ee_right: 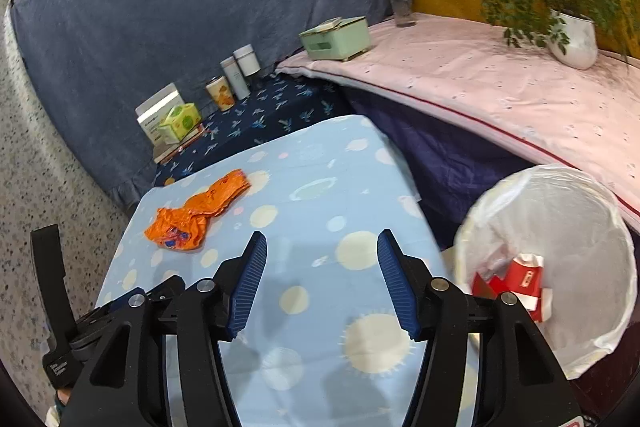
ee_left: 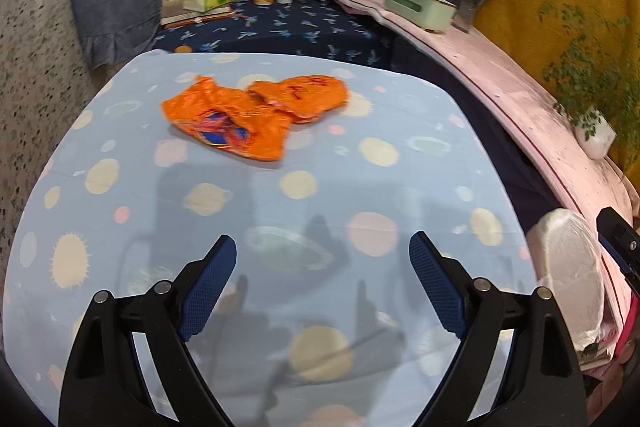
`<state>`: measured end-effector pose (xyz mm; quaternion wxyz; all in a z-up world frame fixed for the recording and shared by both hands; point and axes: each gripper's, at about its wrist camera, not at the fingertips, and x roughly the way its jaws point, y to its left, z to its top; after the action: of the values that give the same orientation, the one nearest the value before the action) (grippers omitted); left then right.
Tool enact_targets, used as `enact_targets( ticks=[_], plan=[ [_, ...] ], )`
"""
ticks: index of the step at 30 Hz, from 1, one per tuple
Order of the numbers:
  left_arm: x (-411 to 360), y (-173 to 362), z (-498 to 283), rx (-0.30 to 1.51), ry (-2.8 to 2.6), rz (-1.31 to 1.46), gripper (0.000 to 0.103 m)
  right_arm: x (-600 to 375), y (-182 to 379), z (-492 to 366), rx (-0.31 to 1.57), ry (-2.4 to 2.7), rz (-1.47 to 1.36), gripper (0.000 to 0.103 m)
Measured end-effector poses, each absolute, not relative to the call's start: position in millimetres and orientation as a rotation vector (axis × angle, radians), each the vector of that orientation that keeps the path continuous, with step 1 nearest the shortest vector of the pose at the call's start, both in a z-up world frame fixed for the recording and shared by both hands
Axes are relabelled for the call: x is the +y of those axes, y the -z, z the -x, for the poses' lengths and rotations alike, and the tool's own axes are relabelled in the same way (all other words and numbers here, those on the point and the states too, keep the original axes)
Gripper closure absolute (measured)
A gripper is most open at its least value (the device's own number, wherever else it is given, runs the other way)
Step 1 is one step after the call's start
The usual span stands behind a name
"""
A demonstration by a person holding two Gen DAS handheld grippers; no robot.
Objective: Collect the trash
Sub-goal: 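Grasp the orange plastic bag with both tools at two spots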
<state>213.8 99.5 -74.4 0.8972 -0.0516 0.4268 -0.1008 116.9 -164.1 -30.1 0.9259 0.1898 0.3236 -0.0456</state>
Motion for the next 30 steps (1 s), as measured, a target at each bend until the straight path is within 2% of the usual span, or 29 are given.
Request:
enact_targets(
  ticks=[14,21,30],
  plan=[
    [198.5,92.7,-295.9,0.909,0.081,0.176,0.019,-92.1,61.4,-225.7,0.765,-0.014,-0.398,0.042],
    [220.4,105.9,-349.9,0.933,0.058,0.231,0.019,-57.7,79.3,-297.6,0.803,-0.042,-0.376,0.036],
    [218.4,129.3,-397.4,0.97,0.065,0.259,0.019,-40.7,114.9,-373.8,0.872,-0.038,-0.416,0.035]
  ],
)
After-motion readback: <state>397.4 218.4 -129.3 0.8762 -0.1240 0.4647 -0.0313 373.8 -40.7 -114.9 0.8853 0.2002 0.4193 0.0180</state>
